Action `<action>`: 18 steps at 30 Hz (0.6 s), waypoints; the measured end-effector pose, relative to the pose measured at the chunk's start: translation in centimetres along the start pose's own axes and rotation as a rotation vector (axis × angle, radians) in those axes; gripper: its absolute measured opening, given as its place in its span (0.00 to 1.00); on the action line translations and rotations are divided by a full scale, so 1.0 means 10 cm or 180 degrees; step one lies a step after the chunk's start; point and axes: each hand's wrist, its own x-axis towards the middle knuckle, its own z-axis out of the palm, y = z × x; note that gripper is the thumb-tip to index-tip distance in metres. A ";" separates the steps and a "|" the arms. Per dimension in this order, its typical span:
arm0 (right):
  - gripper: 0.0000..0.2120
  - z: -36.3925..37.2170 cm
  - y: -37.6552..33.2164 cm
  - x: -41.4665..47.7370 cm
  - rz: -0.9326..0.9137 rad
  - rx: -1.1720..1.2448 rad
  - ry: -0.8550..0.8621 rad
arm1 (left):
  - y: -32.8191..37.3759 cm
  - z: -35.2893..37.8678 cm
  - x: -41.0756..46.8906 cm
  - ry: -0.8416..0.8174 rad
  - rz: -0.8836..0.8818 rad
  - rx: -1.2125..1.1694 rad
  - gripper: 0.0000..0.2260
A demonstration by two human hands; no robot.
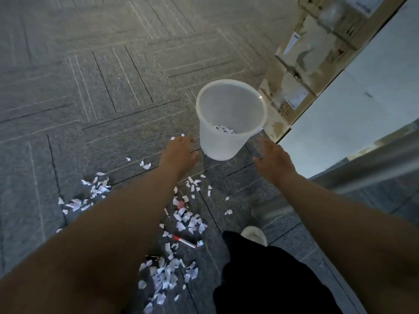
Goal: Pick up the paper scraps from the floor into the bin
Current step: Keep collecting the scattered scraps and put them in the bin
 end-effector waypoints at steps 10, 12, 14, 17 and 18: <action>0.29 1.16 0.78 0.85 0.0737 -0.0238 -0.0527 | -0.02 0.99 1.10 0.0481 0.1784 0.1326 0.34; 0.29 1.31 0.94 1.10 0.1060 -0.0051 -0.0388 | 0.05 1.11 1.43 0.0551 0.1911 0.1285 0.32; 0.30 1.46 1.05 1.32 0.1559 0.0239 -0.0205 | 0.09 1.16 1.68 0.0788 0.2199 0.1297 0.20; 0.31 1.71 1.19 1.56 0.2154 0.0455 0.0004 | 0.05 1.17 1.91 0.1344 0.2759 0.1502 0.09; 0.31 1.80 1.23 1.61 0.2239 0.0473 0.0020 | 0.05 1.17 1.96 0.1496 0.2901 0.1473 0.08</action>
